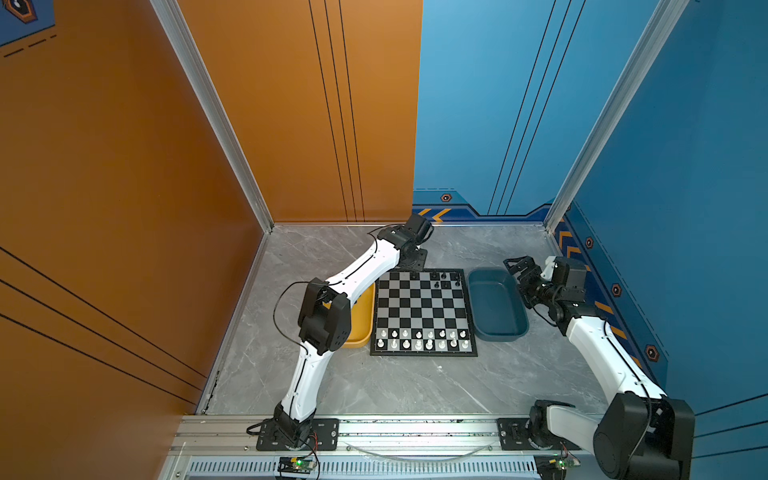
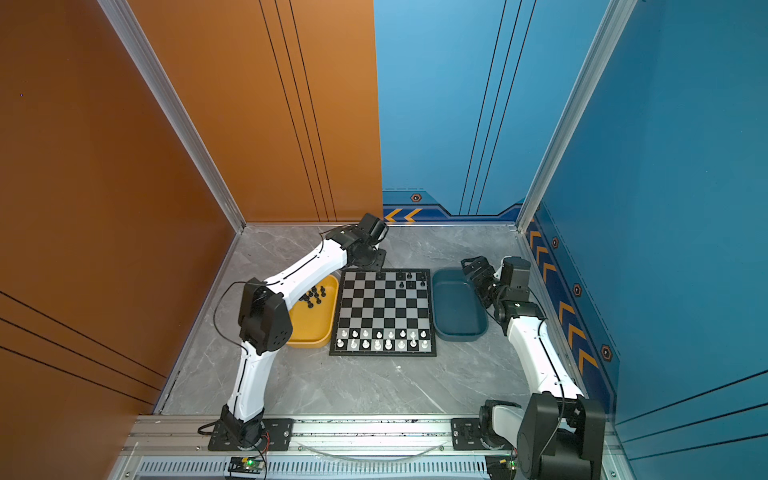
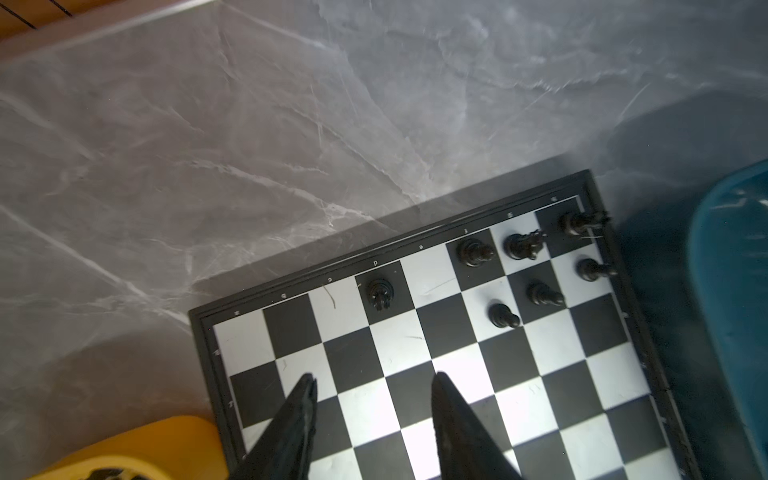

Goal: Set up the chess pieces on the board
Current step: 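Move the empty left gripper back over the yellow tray, then lower the left gripper and close on another black piece in the tray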

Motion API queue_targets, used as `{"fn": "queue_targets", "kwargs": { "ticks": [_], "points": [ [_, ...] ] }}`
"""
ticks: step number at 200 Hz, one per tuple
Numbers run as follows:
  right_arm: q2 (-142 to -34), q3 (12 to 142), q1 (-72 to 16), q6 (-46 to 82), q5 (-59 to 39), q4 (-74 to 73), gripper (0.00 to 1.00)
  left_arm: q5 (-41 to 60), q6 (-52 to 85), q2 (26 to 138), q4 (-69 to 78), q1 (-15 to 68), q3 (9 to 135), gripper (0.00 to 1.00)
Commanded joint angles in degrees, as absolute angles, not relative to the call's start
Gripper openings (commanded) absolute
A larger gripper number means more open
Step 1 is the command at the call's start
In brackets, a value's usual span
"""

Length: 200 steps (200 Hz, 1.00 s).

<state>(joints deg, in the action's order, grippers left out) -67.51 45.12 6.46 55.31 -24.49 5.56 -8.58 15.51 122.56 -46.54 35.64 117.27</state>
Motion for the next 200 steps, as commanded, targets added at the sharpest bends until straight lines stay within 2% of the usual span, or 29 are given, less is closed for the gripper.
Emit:
{"fn": "queue_targets", "kwargs": {
  "ticks": [1, 42, 96, 142, 200],
  "points": [
    [-66.7, 45.8, 6.8, 54.7, -25.5, 6.6, 1.00, -11.3, 14.0, 116.3, -47.3, 35.5, 113.8, 0.47],
    [-66.1, 45.6, 6.8, 54.7, -25.2, 6.8, 1.00, -16.5, 14.8, 103.0, -46.0, 32.2, 100.5, 0.49],
    [-66.4, 45.7, 6.2, 55.0, -25.1, 6.6, 1.00, -17.5, 20.6, 90.2, -45.1, 20.4, 80.3, 0.49],
    [-66.6, 45.9, 5.4, 55.1, -24.8, 6.6, 1.00, -16.2, 22.6, 90.1, -43.8, 15.2, 73.1, 0.52],
    [-66.0, 45.9, 5.1, 54.8, -24.3, 6.9, 1.00, -13.2, 22.8, 95.7, -41.0, 13.3, 72.5, 0.53]
  ]
}}
